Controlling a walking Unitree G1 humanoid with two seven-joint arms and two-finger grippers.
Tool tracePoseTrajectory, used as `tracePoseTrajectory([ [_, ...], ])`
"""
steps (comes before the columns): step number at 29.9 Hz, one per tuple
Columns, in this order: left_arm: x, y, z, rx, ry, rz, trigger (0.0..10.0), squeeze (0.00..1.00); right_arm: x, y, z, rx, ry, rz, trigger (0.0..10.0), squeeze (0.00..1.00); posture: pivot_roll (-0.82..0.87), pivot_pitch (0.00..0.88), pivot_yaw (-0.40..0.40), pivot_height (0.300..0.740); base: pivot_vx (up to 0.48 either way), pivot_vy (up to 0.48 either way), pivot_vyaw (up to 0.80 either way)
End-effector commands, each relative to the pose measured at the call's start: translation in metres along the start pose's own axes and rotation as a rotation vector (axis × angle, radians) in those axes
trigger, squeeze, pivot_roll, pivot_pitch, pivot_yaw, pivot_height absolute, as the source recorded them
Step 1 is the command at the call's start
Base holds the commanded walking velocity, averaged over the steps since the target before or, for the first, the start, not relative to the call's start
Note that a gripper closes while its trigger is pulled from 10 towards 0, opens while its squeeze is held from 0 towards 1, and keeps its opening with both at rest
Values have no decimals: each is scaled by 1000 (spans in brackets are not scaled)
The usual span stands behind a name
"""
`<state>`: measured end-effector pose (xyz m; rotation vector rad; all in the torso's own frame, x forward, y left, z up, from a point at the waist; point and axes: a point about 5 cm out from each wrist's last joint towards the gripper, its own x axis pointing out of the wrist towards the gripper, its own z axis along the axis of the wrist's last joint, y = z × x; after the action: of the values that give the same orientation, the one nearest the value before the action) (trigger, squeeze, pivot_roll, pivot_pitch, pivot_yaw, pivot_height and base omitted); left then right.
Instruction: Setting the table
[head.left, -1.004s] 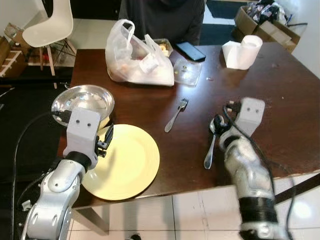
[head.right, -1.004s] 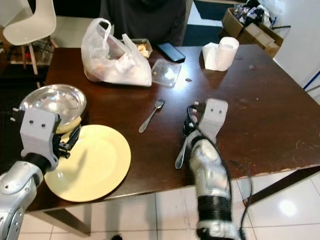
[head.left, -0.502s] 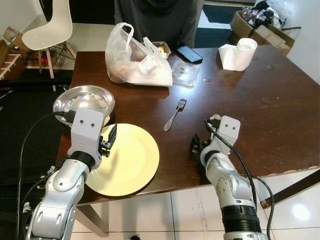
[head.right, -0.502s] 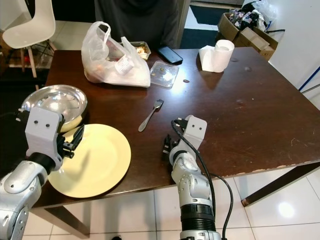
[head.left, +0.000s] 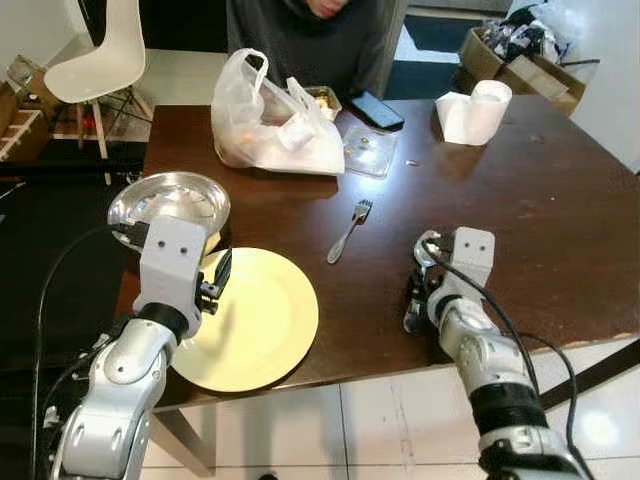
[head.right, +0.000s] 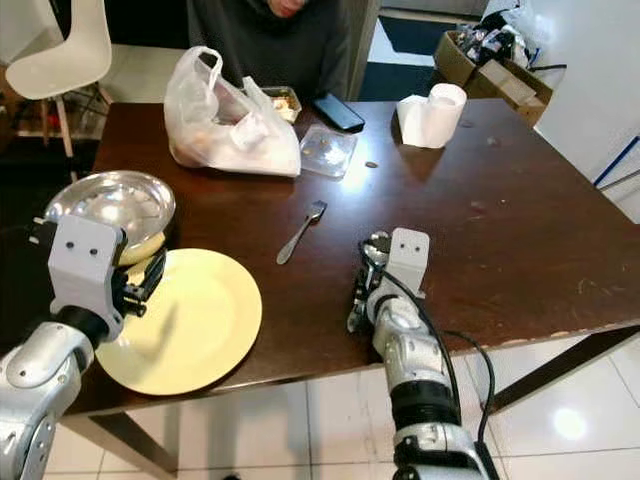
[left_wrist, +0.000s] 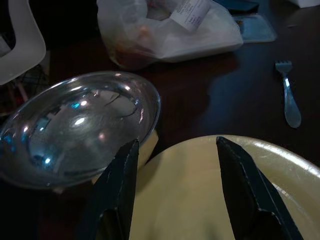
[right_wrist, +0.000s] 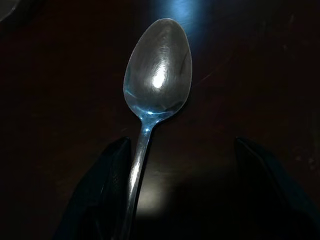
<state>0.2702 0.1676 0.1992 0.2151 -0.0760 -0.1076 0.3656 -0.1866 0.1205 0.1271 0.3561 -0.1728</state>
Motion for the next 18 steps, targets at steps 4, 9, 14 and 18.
tracePoseTrajectory([
  [4,-5,1,-1,4,11,6,10000,0,-1,-8,-59,48,271,49,4196,0,138,140,29,740,0,0,0],
  [9,-4,1,-1,4,11,2,10000,0,-2,-8,-66,57,291,69,0,0,130,141,36,740,0,0,0],
  [14,-2,1,0,5,8,-2,10000,0,-2,-10,-72,50,303,87,0,0,128,133,38,740,0,0,0],
  [18,1,2,1,4,3,4,10000,0,-1,-14,-70,71,296,101,0,0,123,128,36,740,0,0,0],
])
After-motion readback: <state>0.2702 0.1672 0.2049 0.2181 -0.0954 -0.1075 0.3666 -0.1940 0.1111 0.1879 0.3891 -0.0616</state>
